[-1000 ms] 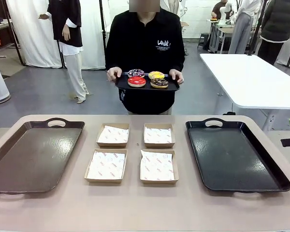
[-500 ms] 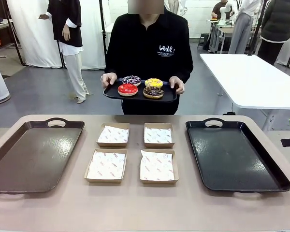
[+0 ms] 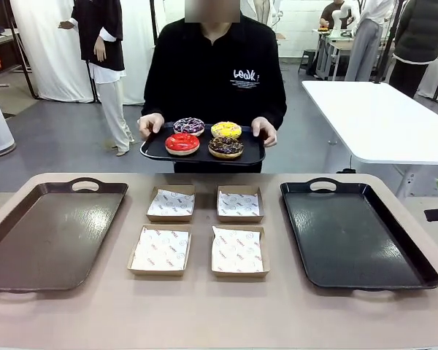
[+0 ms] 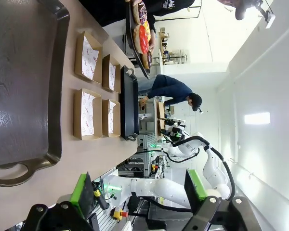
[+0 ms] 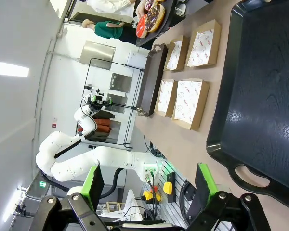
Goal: Individually package the donuts and arrange them on the tray.
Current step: Pick up one Paper togo box.
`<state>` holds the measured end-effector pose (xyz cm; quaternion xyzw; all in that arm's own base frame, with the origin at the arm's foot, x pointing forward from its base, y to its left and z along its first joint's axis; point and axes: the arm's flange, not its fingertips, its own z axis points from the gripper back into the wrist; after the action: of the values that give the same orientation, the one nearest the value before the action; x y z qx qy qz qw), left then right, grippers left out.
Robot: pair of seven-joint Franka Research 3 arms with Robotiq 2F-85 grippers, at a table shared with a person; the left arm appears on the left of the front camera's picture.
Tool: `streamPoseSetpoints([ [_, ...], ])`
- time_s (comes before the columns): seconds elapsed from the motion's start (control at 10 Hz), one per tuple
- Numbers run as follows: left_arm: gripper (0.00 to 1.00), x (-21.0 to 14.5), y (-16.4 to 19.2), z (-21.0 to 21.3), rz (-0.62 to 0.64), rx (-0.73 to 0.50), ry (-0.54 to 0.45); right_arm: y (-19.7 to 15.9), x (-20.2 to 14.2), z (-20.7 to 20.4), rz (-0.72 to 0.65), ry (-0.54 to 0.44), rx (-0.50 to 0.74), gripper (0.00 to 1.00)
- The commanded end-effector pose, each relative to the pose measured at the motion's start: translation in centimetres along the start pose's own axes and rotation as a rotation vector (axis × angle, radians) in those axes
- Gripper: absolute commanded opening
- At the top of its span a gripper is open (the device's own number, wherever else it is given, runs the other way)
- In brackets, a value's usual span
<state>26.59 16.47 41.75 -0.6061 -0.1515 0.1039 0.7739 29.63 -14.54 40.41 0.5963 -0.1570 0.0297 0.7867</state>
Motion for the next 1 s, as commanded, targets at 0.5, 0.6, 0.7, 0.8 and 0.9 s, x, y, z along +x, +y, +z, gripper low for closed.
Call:
streamPoseSetpoints([
  [0.5,1.0,0.07,-0.13,0.12,0.003,-0.011,-0.01,-0.06,0.06,0.0,0.001,-0.002,0.008,1.0],
  [0.6,1.0,0.07,-0.13,0.12,0.003,-0.011,-0.01,-0.06,0.06,0.0,0.001,-0.002,0.008,1.0],
  [0.7,1.0,0.07,-0.13,0.12,0.003,-0.011,-0.01,-0.06,0.06,0.0,0.001,-0.002,0.008,1.0],
  [0.8,1.0,0.07,-0.13,0.12,0.003,-0.011,-0.01,-0.06,0.06,0.0,0.001,-0.002,0.008,1.0],
  [0.9,1.0,0.07,-0.13,0.12,0.003,-0.011,-0.01,-0.06,0.06,0.0,0.001,-0.002,0.008,1.0],
])
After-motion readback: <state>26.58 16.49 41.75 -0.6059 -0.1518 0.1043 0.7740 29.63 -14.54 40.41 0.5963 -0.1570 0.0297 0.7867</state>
